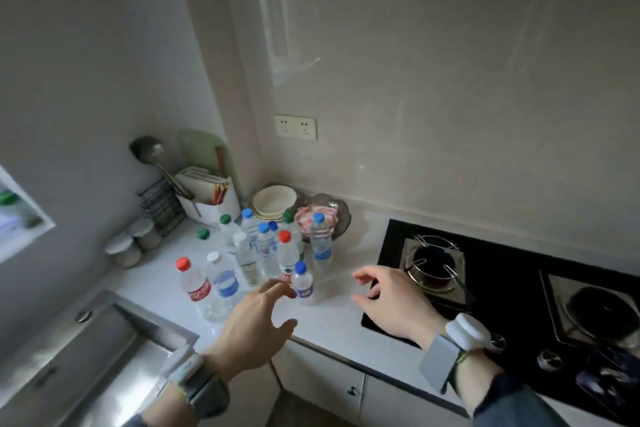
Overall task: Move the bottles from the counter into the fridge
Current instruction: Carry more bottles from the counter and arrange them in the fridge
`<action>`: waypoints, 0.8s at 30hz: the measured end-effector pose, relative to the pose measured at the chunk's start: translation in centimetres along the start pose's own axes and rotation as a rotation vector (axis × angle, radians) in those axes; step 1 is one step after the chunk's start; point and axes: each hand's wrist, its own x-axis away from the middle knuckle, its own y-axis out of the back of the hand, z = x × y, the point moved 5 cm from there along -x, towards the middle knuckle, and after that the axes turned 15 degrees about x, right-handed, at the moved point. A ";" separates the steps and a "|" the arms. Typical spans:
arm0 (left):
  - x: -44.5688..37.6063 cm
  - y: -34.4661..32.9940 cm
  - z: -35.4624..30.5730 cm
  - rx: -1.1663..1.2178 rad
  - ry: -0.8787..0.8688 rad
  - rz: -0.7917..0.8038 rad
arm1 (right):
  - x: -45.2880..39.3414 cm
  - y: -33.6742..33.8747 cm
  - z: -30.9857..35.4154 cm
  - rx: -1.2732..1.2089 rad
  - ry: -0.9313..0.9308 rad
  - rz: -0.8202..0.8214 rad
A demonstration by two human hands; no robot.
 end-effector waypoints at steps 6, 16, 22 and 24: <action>0.0 5.4 6.9 0.010 0.124 -0.175 | -3.0 -3.0 3.6 0.033 0.057 0.092; -2.8 13.3 18.7 0.075 0.361 -0.385 | -12.1 -8.4 10.4 0.106 0.081 0.144; -4.4 13.1 24.2 0.059 0.423 -0.302 | -16.4 -12.1 17.6 0.162 0.255 0.216; -4.7 12.6 25.6 0.065 0.425 -0.288 | -18.0 -13.8 20.3 0.192 0.308 0.264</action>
